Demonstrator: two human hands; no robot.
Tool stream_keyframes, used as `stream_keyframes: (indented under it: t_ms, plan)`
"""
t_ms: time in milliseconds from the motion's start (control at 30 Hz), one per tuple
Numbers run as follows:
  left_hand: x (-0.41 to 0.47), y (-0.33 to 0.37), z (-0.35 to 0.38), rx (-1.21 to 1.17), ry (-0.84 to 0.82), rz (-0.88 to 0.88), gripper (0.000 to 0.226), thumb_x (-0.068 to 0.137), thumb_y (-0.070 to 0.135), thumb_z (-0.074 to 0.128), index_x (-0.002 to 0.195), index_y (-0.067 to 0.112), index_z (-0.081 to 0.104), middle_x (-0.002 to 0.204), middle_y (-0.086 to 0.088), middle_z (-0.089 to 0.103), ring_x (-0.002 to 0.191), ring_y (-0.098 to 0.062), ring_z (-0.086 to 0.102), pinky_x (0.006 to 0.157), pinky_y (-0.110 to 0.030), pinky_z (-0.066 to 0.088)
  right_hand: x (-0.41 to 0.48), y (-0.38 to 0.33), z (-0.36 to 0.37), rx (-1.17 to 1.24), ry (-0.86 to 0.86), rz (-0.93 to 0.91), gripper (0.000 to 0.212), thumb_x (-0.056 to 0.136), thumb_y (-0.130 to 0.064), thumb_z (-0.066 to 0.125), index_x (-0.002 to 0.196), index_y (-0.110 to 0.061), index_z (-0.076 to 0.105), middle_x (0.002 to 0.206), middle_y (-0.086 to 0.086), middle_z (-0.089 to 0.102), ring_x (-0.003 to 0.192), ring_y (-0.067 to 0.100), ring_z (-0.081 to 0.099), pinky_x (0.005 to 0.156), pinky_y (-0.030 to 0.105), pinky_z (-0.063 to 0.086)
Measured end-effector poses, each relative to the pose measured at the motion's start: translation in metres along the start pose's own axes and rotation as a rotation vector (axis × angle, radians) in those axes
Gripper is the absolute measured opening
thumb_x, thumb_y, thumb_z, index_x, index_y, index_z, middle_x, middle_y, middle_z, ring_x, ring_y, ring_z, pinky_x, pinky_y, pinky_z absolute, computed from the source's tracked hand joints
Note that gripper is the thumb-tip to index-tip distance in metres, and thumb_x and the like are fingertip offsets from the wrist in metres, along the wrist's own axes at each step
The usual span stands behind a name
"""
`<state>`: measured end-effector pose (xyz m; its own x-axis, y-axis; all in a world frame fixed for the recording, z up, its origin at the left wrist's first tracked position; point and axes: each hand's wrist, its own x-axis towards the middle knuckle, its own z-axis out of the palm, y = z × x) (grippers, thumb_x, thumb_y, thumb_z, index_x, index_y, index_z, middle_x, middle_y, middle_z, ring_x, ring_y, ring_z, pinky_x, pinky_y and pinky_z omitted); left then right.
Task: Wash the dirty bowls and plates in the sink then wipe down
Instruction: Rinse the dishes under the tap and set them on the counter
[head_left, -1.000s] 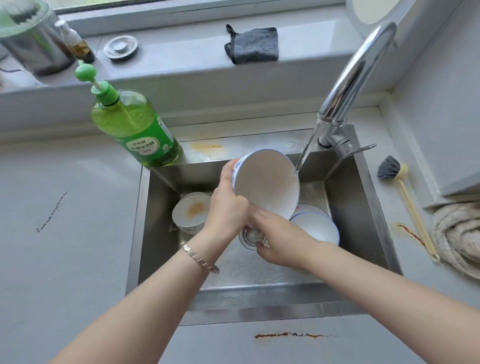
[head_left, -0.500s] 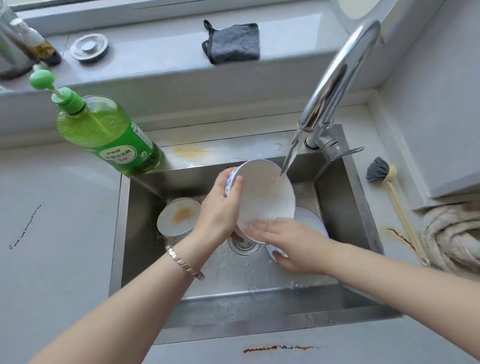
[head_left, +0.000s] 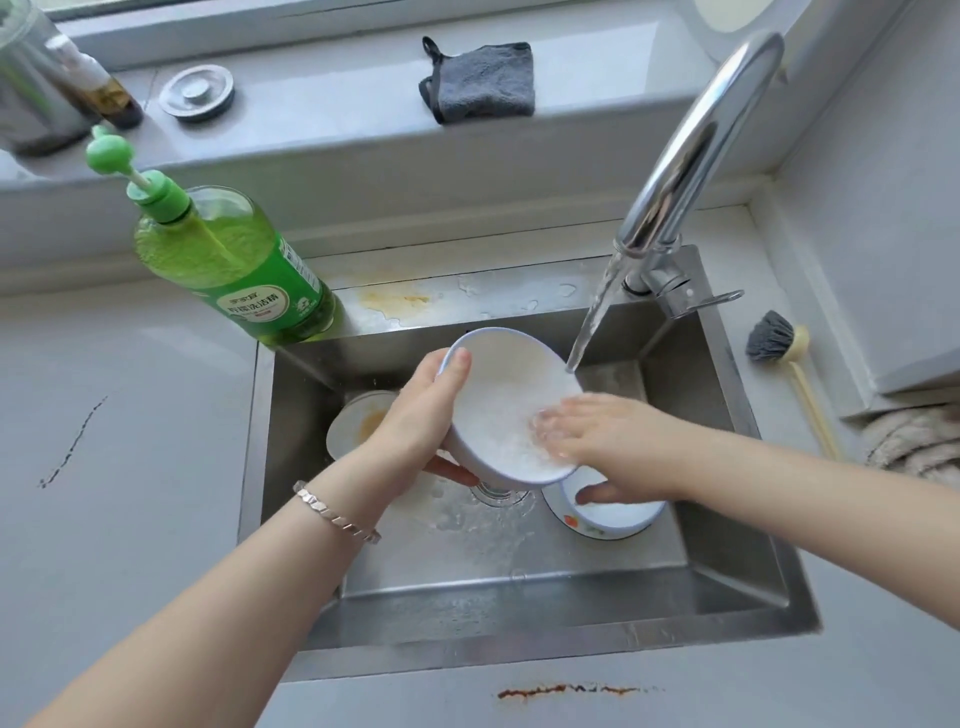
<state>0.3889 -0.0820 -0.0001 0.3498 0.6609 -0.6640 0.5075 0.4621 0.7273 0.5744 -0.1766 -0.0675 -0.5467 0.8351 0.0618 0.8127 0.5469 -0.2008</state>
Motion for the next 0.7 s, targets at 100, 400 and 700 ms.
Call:
stream_keyframes:
  t_ms: [100,400,700]
  plan:
    - [-0.003,-0.01,-0.001,-0.033,0.036,-0.11,0.033,0.097,0.051,0.033,0.118,0.029,0.045,0.096,0.002,0.053,0.066,-0.021,0.061,0.043,-0.032,0.054,-0.002,-0.034,0.0,0.483,0.139,0.191,0.045,0.077,-0.057,0.057,0.076,-0.013,0.069,0.069,-0.002,0.066,0.065,0.016,0.061,0.063,0.022,0.043]
    - [0.003,-0.021,-0.028,0.125,-0.117,-0.358,0.057,0.088,0.07,0.02,0.125,0.032,0.042,0.091,-0.017,0.059,0.072,-0.029,0.065,0.059,-0.033,0.056,0.009,-0.051,-0.001,1.55,0.48,0.927,0.071,0.077,-0.063,0.047,0.09,0.005,0.064,0.073,0.004,0.061,0.069,0.012,0.053,0.065,0.025,0.042]
    - [0.028,-0.009,0.019,-0.339,-0.196,-0.216,0.036,0.092,0.053,0.045,0.106,0.025,0.06,0.107,-0.004,0.065,0.089,-0.021,0.064,0.081,-0.043,0.054,-0.001,-0.001,-0.015,2.07,0.688,1.222,0.037,0.099,-0.039,0.033,0.099,-0.019,0.064,0.083,-0.001,0.071,0.081,0.018,0.064,0.073,0.035,0.049]
